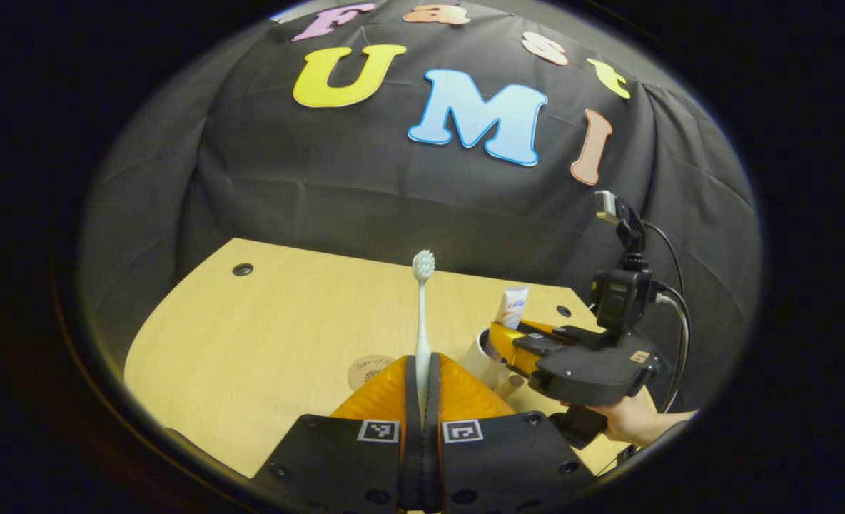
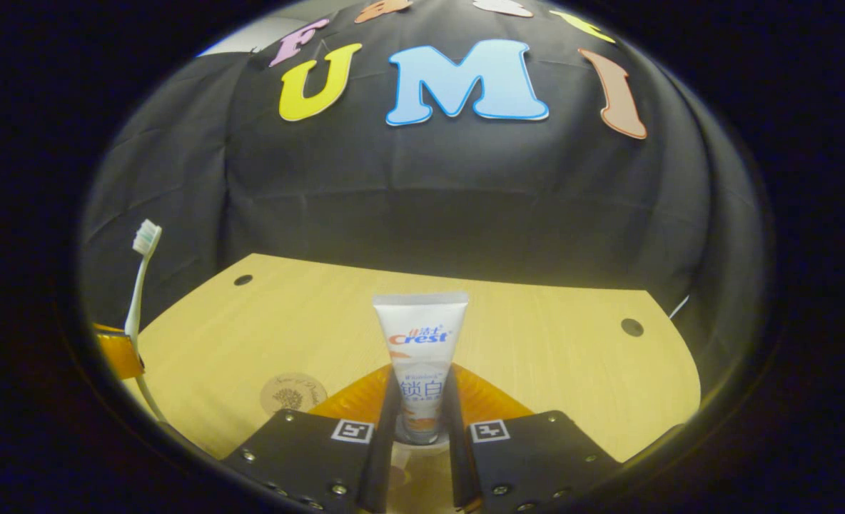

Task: Put the toothbrush and toothpaste on the desktop into the cup, then pick up the cup and place it on the coaster on the desktop.

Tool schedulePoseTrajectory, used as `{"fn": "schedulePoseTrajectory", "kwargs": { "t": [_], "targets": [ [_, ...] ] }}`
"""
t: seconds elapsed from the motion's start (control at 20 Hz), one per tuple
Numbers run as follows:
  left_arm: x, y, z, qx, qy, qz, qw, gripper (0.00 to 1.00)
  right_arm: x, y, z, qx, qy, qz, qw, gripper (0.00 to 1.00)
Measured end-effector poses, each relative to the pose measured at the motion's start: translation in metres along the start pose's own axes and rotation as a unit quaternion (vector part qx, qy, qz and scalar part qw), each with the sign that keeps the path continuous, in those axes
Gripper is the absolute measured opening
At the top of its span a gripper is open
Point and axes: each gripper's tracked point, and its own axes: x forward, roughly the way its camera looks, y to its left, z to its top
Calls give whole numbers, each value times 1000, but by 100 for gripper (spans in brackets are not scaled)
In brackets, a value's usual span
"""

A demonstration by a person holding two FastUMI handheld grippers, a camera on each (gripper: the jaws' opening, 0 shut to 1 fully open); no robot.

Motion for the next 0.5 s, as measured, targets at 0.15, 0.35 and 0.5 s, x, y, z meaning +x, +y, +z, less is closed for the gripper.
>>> {"fn": "schedulePoseTrajectory", "kwargs": {
  "t": [0.15,0.35,0.5],
  "targets": [
    [2,-2,1,-8,-4,-8,1000,8,-13,1,0,-9,-4,0,1000,49],
    [9,-8,7,-14,-18,-28,999,8,-32,-3,10,-12,-16,-7,1000,62],
    [18,-17,17,-11,-38,-54,998,8,-63,-10,28,1,-42,-20,999,73]
  ]
}}
